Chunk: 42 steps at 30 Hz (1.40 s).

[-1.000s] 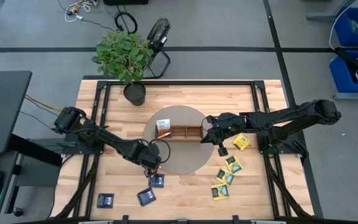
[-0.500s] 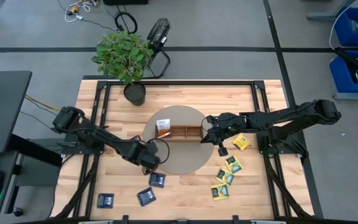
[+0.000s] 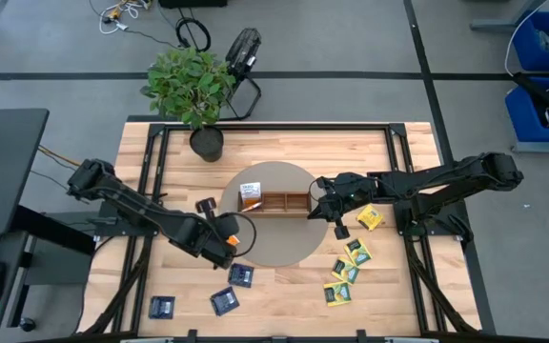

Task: Pick & Place Tea
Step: Put the orange tea bag into the left section of the wooden organizer

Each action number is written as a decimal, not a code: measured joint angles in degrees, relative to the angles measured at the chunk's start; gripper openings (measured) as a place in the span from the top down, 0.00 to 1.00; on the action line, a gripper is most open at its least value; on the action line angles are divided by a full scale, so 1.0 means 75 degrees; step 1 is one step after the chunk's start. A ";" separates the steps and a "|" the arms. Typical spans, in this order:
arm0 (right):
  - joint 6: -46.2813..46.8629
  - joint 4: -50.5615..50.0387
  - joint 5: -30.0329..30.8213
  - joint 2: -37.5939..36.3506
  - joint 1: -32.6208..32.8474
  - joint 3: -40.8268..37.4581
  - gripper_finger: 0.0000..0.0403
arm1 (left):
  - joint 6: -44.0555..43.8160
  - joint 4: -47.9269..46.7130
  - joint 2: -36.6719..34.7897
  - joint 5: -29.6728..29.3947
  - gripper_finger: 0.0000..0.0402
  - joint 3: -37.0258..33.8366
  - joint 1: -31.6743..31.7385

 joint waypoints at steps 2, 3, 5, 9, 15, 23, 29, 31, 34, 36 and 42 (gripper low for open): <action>0.0000 -0.0002 0.0000 0.0000 0.0000 0.0000 0.96 | -0.0412 0.0013 0.0004 0.0434 0.97 -0.0058 0.0005; 0.0000 0.0000 0.0000 0.0000 0.0000 0.0000 0.96 | -0.0688 0.0010 0.0017 0.0596 0.96 -0.0118 0.0027; 0.0000 0.0000 0.0000 0.0000 0.0000 0.0000 0.96 | -0.1228 0.0012 0.0046 0.0967 0.93 -0.0309 0.0130; -0.0023 0.0002 0.0000 0.0000 0.0000 0.0000 0.96 | -0.2021 0.0026 0.0046 0.1252 0.84 -0.0917 0.0313; -0.0055 -0.0006 -0.0003 0.0000 0.0000 0.0000 0.96 | -0.2263 0.1883 0.0046 0.2398 0.64 -0.1909 0.0582; -0.0072 -0.0025 -0.0009 0.0000 0.0000 0.0000 0.96 | -0.2214 0.1501 0.0049 0.2801 0.41 -0.2333 0.0886; -0.0063 -0.0042 -0.0011 0.0000 0.0000 0.0000 0.96 | -0.1901 0.1658 0.0049 0.2873 0.35 -0.2336 0.0872; -0.0059 -0.0041 -0.0012 0.0000 0.0000 0.0000 0.96 | -0.1740 0.1879 0.0049 0.2870 0.35 -0.2337 0.0904; -0.0058 -0.0047 -0.0012 0.0000 0.0000 0.0000 0.96 | -0.1715 0.2233 0.0049 0.2877 0.36 -0.2551 0.0953; -0.0057 -0.0049 -0.0015 0.0000 0.0000 0.0000 0.96 | -0.1761 0.2258 0.0049 0.2881 0.36 -0.2759 0.0965; -0.0058 -0.0045 -0.0015 0.0000 0.0000 0.0000 0.96 | -0.2076 0.2708 0.0049 0.2887 0.37 -0.3248 0.0965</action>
